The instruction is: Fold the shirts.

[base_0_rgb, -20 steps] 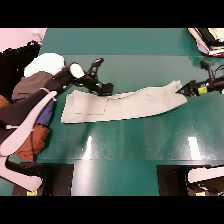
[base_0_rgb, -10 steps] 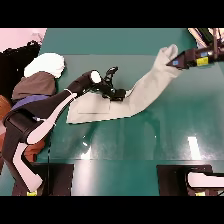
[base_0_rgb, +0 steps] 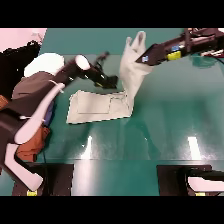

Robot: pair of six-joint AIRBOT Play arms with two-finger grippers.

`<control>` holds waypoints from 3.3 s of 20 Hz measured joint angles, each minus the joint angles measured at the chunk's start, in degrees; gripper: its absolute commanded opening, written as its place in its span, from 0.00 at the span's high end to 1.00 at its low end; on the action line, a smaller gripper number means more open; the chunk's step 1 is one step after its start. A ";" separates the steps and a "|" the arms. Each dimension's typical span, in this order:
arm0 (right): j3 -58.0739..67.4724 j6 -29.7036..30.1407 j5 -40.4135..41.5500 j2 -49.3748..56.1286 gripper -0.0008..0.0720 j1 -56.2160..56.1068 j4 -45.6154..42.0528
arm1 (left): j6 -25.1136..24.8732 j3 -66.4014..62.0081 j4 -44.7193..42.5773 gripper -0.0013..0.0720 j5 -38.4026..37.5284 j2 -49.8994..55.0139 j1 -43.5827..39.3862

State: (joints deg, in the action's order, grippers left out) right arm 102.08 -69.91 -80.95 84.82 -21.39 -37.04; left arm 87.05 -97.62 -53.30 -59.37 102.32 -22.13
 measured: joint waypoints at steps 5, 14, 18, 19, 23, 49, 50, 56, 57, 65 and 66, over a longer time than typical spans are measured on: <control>0.20 1.97 7.63 5.03 0.96 -12.94 0.00 | -0.52 -2.91 -8.26 0.95 -3.56 -12.31 12.48; 0.22 8.57 19.34 17.57 0.60 -27.67 -0.68 | -1.09 -3.69 -12.98 0.95 -9.20 -24.17 24.37; -4.61 6.38 12.87 14.93 0.60 -21.88 -4.57 | -1.68 -3.65 -12.72 0.95 -12.17 -24.94 25.03; -7.28 5.46 11.80 13.55 0.60 -19.61 -5.90 | -1.77 -3.65 -12.68 0.95 -12.66 -25.03 25.09; -19.54 2.97 11.02 8.15 0.44 -8.79 -9.27 | -1.90 -3.65 -12.44 0.95 -13.79 -25.18 25.29; -17.62 5.88 18.95 23.78 0.97 -7.32 10.75 | -1.99 -3.65 -10.45 0.95 -13.60 -25.20 24.90; -17.22 5.75 19.04 23.10 0.97 -6.56 9.68 | -1.99 -3.65 -10.12 0.95 -13.60 -25.20 24.28; -16.31 -0.42 16.83 12.76 0.97 5.09 -6.34 | -2.97 -3.63 -9.33 0.95 -13.14 -25.20 16.09; -16.31 -1.64 16.06 10.69 0.97 8.09 -9.44 | -3.13 -3.63 -9.27 0.95 -13.00 -25.20 14.80; -24.22 -8.41 15.80 -7.56 0.97 41.48 -23.91 | -3.43 -3.63 -9.31 0.95 -11.45 -25.20 8.24; -26.67 -9.38 16.92 -9.70 0.97 46.31 -24.46 | -3.43 -3.63 -9.31 0.95 -11.10 -25.16 8.07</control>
State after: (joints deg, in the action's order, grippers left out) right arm 75.42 -79.29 -64.03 75.11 24.93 -61.49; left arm 83.61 -101.25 -62.61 -70.48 77.17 -14.06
